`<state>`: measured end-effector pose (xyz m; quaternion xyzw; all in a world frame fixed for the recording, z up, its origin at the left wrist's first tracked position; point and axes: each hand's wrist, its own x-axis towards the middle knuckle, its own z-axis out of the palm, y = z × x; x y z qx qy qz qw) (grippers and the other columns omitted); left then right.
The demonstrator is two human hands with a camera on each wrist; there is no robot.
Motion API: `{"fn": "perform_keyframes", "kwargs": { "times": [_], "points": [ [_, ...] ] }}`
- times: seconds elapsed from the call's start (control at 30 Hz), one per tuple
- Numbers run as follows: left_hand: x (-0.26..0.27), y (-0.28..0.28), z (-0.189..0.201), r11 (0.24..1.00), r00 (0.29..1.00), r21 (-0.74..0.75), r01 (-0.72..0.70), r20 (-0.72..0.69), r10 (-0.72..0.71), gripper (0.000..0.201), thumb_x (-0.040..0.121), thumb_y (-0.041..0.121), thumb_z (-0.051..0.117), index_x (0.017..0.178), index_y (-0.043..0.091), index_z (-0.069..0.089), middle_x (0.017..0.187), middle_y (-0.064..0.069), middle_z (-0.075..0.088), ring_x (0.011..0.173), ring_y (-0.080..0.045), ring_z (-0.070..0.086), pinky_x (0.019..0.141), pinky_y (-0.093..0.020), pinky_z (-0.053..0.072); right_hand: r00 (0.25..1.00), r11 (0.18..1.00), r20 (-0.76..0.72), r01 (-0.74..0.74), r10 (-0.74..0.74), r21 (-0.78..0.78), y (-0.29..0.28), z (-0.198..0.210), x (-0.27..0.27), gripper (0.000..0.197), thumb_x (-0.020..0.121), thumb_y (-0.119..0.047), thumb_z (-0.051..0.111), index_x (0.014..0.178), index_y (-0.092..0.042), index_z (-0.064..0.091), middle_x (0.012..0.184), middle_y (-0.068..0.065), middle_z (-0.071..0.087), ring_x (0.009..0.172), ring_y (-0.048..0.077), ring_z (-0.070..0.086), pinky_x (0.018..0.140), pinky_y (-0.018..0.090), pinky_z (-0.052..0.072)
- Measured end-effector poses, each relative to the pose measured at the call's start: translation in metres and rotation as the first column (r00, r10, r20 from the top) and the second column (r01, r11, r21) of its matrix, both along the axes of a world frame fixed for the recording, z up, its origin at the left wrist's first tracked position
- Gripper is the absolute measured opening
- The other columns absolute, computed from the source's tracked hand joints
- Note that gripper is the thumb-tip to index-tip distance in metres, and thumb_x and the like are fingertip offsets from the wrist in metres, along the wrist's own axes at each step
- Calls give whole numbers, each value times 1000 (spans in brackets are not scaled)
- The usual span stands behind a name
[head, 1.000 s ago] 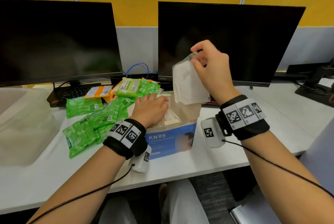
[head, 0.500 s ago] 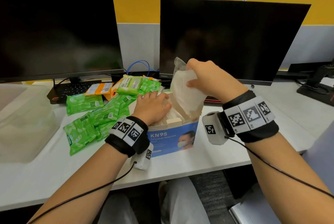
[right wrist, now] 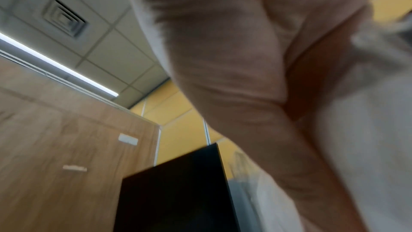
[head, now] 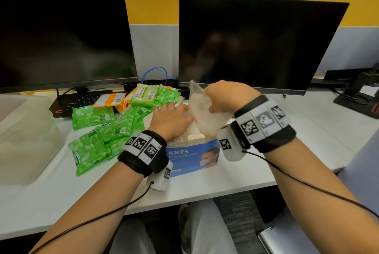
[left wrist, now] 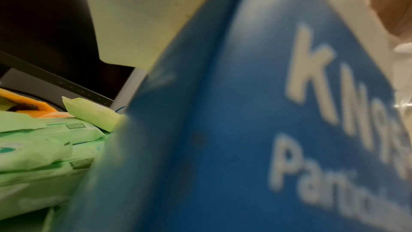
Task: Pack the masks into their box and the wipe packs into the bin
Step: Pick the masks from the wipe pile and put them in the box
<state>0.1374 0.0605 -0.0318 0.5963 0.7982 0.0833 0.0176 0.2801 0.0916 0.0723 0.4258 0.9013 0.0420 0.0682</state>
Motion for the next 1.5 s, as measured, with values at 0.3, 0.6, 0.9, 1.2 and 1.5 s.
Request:
{"fn": "perform_keyframes", "kwargs": {
  "times": [0.3,0.6,0.9,1.2,1.5],
  "points": [
    [-3,-3,-1,999,998,33,10,56,-12,44,96,53,26,136,36,32,144,-3,40,134,-24,34,111,-46,20,992,976,73,114,-102,-186,15,-46,-26,47,96,-27,54,136,-5,44,129,11,56,118,26,55,92,32,45],
    [0,-8,2,987,983,81,140,106,-148,44,100,49,16,143,50,25,158,6,17,145,-22,11,116,-52,6,990,883,-122,8,-73,-470,5,-67,-21,36,99,-13,42,133,-5,50,133,15,54,122,31,51,100,38,41],
    [0,-5,6,979,989,-143,146,23,-145,52,87,72,28,135,52,36,161,6,5,147,-26,1,115,-58,-2,343,845,-826,-144,-446,-516,56,-23,32,20,91,-1,52,101,-10,67,90,13,71,83,22,71,74,30,59],
    [2,-5,9,982,993,-151,117,33,-113,50,88,70,30,134,52,38,160,6,6,147,-26,4,116,-56,-2,577,676,-431,317,-694,-665,117,-131,20,26,91,-17,57,112,-1,60,103,10,62,86,22,58,69,27,49],
    [5,-6,10,986,995,-135,100,35,-96,47,88,68,33,131,51,42,160,6,8,146,-25,6,115,-55,-2,410,650,-556,132,-723,-748,113,-152,19,27,96,-9,48,70,-17,53,73,3,52,63,14,47,55,23,39]
  ]
}}
